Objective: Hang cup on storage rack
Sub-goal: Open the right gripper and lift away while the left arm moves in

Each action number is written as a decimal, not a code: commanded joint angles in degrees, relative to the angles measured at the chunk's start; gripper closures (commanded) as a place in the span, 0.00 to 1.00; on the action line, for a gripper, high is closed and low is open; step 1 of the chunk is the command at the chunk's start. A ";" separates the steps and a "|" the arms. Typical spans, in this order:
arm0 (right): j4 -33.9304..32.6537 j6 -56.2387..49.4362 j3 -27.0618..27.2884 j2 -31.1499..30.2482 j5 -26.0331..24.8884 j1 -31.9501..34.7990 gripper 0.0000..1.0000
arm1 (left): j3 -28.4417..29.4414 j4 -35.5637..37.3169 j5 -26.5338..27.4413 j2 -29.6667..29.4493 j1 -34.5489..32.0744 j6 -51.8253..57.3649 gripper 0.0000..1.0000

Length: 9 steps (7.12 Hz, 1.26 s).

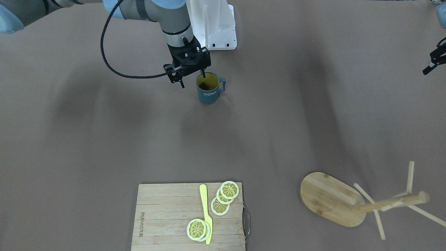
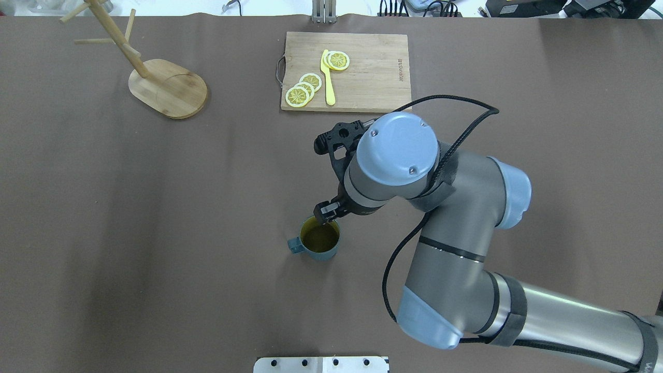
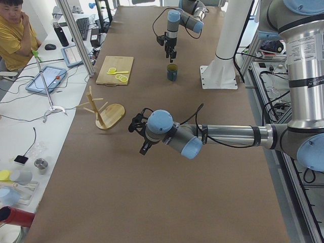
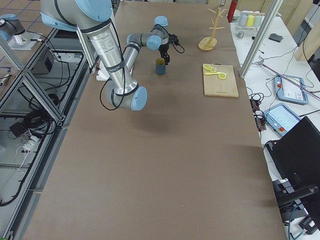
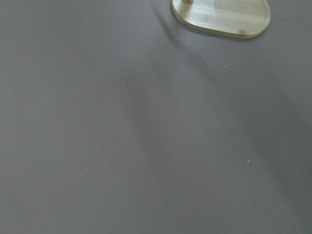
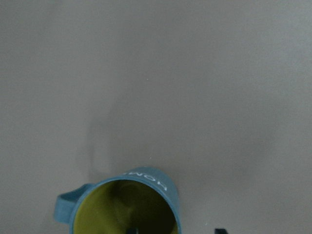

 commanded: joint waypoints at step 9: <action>-1.47 -25.68 6.76 -20.62 12.21 25.87 0.00 | 0.01 -42.52 26.36 -21.59 43.43 -23.00 0.03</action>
